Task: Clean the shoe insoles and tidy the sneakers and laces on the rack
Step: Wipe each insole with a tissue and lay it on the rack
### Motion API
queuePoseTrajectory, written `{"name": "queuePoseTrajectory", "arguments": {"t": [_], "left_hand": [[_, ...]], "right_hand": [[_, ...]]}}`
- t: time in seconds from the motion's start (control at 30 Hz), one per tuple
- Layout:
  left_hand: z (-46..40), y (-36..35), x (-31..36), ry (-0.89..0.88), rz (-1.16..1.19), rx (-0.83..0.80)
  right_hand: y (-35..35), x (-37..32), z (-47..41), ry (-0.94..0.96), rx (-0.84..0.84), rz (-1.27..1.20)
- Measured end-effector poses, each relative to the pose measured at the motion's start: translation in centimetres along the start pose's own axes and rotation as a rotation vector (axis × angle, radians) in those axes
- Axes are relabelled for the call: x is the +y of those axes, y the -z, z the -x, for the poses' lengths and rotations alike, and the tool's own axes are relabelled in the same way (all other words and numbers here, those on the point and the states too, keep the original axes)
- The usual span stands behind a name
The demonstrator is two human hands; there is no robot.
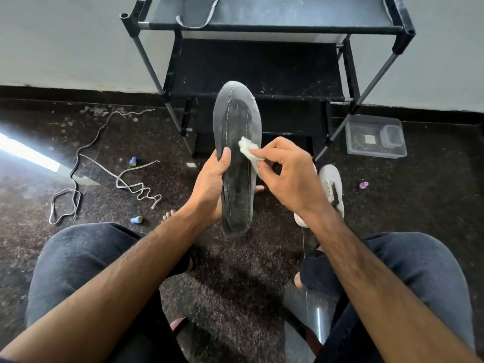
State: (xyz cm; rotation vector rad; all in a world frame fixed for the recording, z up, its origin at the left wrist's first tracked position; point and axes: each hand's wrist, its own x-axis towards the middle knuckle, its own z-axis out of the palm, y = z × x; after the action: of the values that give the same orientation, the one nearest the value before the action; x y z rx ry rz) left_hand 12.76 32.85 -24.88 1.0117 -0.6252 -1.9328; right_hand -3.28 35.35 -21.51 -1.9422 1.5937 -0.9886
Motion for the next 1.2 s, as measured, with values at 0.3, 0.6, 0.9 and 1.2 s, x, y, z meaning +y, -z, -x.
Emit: {"name": "queuePoseTrajectory", "arguments": {"t": [0.3, 0.6, 0.9, 1.2], "left_hand": [[-0.6, 1.7, 0.6, 0.010, 0.059, 0.077], [-0.4, 0.6, 0.3, 0.107, 0.108, 0.005], [-0.9, 1.9, 1.1, 0.032, 0.095, 0.002], [-1.0, 1.3, 0.8, 0.089, 0.131, 0.015]], "right_hand": [[-2.7, -1.7, 2.2, 0.233, -0.490, -0.078], [-2.3, -1.3, 1.0, 0.134, -0.141, 0.047], [-1.8, -1.6, 2.2, 0.190, -0.471, -0.145], [-3.6, -1.9, 1.4, 0.166, -0.152, 0.061]]}}
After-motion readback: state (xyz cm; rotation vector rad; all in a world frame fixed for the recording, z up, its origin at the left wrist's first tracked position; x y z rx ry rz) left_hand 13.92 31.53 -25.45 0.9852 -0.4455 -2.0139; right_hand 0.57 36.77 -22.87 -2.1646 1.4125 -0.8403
